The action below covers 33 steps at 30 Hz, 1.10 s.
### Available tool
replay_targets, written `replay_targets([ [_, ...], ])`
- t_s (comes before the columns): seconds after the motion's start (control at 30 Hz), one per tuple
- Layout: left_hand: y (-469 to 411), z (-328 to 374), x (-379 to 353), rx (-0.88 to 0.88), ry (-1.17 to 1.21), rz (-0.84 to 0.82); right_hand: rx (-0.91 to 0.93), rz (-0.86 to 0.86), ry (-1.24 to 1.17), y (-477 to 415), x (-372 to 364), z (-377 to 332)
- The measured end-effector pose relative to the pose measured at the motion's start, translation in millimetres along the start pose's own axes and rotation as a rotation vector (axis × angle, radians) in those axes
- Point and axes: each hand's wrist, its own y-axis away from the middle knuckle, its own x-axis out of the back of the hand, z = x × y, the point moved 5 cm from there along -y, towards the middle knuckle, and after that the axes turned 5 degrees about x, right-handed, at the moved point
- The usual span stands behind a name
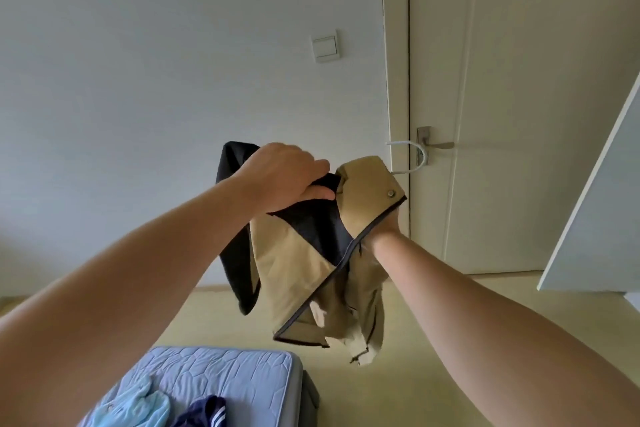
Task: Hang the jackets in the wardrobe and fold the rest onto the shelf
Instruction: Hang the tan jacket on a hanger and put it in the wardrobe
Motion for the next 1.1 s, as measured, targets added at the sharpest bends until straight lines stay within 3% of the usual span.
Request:
replay_targets([
  [0.07,0,1,-10,-0.019,-0.019,0.038,-0.019,0.031,-0.128,-3,0,10],
  [0.17,4,-4,-21,0.053,-0.039,0.002,-0.303,-0.060,-0.473,6,-4,42],
  [0.2,6,-10,-26,0.101,-0.016,-0.014,-0.323,-0.133,-0.541,10,-4,46],
  [0.3,12,-31,-27,0.225,0.040,-0.038,-0.337,-0.265,-0.414,26,-2,69],
  [0.37,14,-39,-25,0.243,0.054,-0.018,-0.451,-0.222,-0.352,42,-5,97],
  [0.47,16,-47,-18,0.273,0.049,-0.002,-0.683,-0.181,-0.010,82,-18,139],
  [0.53,20,-52,-16,0.301,0.046,0.018,-0.909,-0.273,0.002,114,-32,156],
  [0.6,27,-58,-16,0.334,0.059,0.043,-0.991,-0.515,-0.085,140,-56,161],
  [0.67,34,-64,-18,0.377,0.066,0.073,-0.957,-0.765,0.006,156,-74,161],
  [0.7,39,-69,-19,0.405,0.066,0.082,-0.930,-0.796,0.089,157,-80,162],
  [0.9,86,-104,-39,0.715,0.249,0.035,-0.709,-0.684,0.249,86,-77,140],
  [0.97,109,-121,-47,0.814,0.283,-0.005,-0.676,-0.588,0.251,40,-64,122],
  [1.03,132,-141,-52,0.911,0.348,-0.008,-0.646,-0.395,0.007,-15,-45,86],
  [1.1,156,-160,-52,1.037,0.514,0.061,-0.433,-0.181,-0.254,-69,-19,41],
])
